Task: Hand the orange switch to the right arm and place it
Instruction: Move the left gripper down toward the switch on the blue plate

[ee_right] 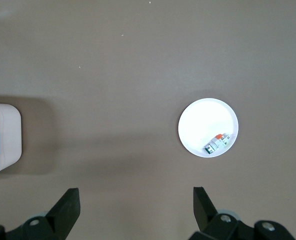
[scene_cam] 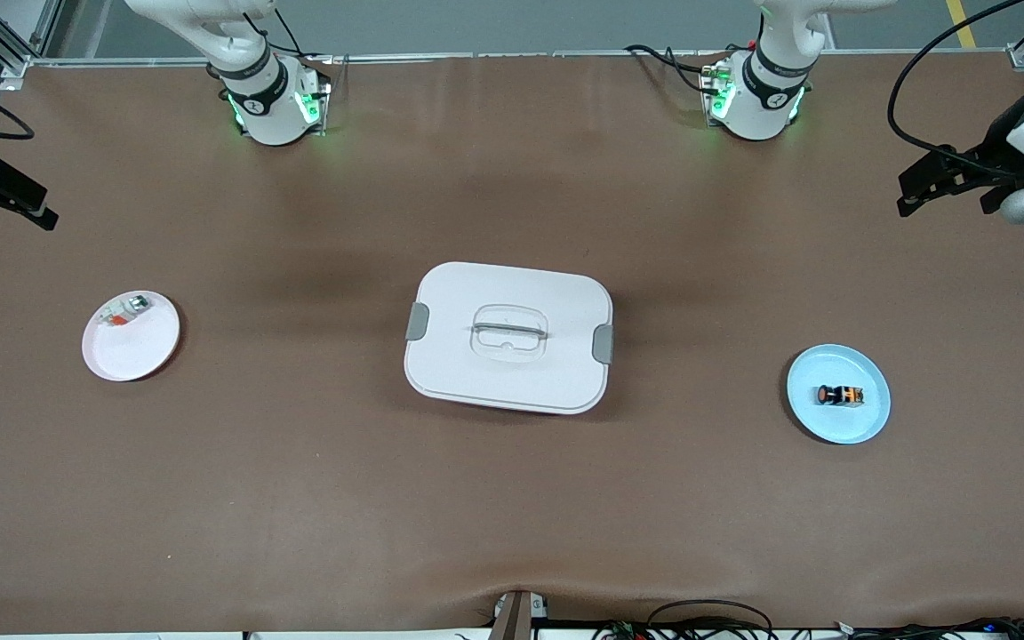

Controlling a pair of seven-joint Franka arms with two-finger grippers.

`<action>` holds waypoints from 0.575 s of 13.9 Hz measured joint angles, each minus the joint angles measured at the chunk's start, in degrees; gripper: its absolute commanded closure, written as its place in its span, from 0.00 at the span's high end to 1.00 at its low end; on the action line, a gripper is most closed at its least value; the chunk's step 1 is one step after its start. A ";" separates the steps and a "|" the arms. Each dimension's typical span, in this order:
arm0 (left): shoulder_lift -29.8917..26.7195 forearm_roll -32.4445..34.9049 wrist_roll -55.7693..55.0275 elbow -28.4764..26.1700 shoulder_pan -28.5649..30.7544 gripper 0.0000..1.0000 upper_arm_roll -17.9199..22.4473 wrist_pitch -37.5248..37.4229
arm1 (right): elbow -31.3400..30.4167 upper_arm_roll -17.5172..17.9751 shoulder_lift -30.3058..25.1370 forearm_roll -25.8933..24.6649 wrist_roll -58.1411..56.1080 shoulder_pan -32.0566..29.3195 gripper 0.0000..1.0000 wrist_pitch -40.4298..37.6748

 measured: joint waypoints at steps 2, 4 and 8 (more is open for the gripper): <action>0.01 0.00 0.00 0.06 0.00 1.00 0.00 0.00 | -0.02 -0.02 0.00 0.00 0.00 0.00 1.00 -0.11; 0.05 0.00 0.00 0.23 0.06 1.00 0.00 0.00 | -0.08 -0.03 0.00 0.00 0.01 0.00 1.00 -0.29; 2.21 0.05 0.05 0.44 1.27 1.00 0.73 0.08 | -0.16 -0.08 0.00 0.00 0.06 0.00 1.00 -0.95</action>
